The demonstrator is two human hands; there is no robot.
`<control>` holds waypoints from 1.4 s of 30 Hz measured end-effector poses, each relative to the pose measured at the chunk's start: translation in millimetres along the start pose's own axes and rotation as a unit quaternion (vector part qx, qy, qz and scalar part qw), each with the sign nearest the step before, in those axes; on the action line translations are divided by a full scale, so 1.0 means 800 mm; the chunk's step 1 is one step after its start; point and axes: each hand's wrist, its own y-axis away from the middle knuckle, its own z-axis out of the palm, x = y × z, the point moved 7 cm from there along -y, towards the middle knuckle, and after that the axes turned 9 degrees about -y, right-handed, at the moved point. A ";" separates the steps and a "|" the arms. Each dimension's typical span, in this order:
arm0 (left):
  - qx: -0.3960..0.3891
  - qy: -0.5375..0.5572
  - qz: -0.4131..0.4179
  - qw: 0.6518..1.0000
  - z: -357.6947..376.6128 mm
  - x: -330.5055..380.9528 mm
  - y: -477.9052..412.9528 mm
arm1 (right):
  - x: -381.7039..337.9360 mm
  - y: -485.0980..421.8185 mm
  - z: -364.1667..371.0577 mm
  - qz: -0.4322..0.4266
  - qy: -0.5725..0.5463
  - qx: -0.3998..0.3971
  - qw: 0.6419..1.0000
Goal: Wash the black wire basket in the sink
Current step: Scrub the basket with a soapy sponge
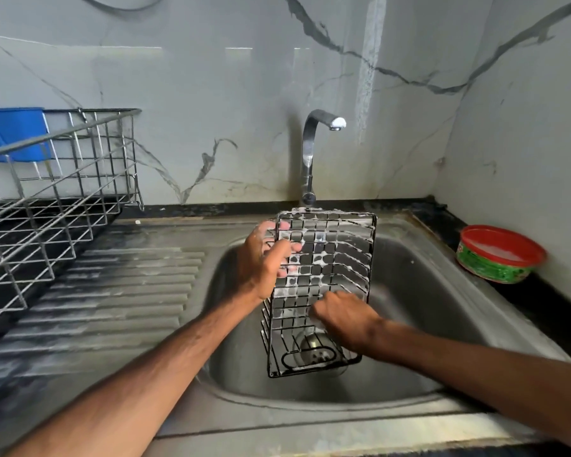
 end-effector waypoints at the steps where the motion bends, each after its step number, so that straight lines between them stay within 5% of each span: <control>1: -0.002 0.009 0.006 1.000 0.002 0.001 0.000 | -0.005 -0.003 0.002 0.007 -0.037 0.014 0.999; 9: 0.007 0.054 0.011 0.998 -0.012 -0.004 -0.007 | -0.053 -0.031 -0.005 -0.096 -0.182 0.069 0.976; 15: -0.004 0.043 0.039 0.998 -0.014 0.000 -0.011 | -0.041 -0.014 0.008 -0.157 -0.007 -0.007 0.988; 24: 0.025 0.023 0.029 0.999 -0.031 0.010 -0.008 | -0.014 -0.004 0.000 -0.080 0.100 -0.030 0.991; 31: 0.015 -0.013 0.015 1.000 -0.015 0.020 0.006 | -0.046 -0.032 0.004 -0.088 -0.117 0.026 0.989; 38: 0.015 -0.035 0.029 0.999 -0.029 -0.019 -0.018 | -0.015 -0.019 0.006 -0.060 0.073 0.002 0.996; 42: 0.025 -0.029 0.028 0.999 -0.030 -0.039 -0.029 | -0.011 -0.023 0.011 -0.047 0.022 0.018 0.998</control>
